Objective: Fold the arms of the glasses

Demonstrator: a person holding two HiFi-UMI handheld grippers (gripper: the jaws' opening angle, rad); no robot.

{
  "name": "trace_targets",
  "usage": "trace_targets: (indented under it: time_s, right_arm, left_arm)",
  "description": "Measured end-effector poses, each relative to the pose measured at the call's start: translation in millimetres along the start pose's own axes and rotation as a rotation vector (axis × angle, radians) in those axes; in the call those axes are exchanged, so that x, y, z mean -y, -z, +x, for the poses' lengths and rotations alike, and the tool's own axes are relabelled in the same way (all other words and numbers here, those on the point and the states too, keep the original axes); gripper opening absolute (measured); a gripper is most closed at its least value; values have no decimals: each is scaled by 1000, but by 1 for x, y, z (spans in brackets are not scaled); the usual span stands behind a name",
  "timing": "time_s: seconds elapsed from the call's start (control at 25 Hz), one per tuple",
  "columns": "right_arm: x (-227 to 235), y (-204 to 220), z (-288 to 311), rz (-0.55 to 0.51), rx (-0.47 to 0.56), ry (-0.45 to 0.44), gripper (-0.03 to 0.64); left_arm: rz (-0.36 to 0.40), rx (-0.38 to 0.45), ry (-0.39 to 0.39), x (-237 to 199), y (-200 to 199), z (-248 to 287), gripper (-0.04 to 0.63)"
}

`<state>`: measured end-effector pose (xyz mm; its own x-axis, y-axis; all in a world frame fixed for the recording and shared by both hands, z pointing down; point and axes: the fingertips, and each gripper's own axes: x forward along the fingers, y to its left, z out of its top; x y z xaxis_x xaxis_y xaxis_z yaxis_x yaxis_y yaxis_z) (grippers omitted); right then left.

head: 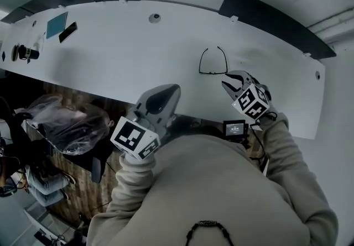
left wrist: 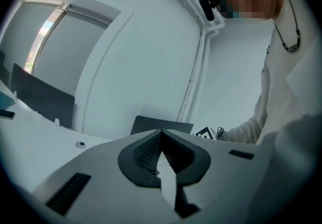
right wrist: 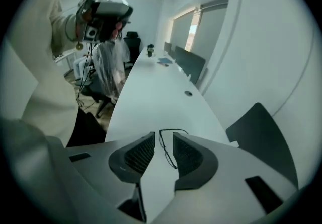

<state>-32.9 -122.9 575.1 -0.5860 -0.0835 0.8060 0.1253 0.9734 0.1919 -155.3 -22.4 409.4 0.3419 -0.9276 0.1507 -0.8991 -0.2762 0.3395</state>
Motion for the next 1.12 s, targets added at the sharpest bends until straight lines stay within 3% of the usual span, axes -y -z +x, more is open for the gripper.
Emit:
trace_targets:
  time_s: [0.08,0.52,0.84,0.92,1.12]
  right_arm:
    - [-5,10,24,-48,-46,-43,110]
    - [-11,70,129,-240,-298,-160,126]
    - [-11,89,161,-333,-429,-166,116]
    - [-11,92,167,-335,-452,-162,76]
    - [-13,104,176,-343,-485,-166,67]
  left_arm:
    - [-7,-3,-32,-7,3,-9,1]
    - [-78,-30,-166,-39,43,-60,0]
    - [-85,-25,-238,-49,48,-88,0]
    - [-85,-19,-240,-49,48,-90,0]
    - [-73,-30,-225,-46,49,-87,0]
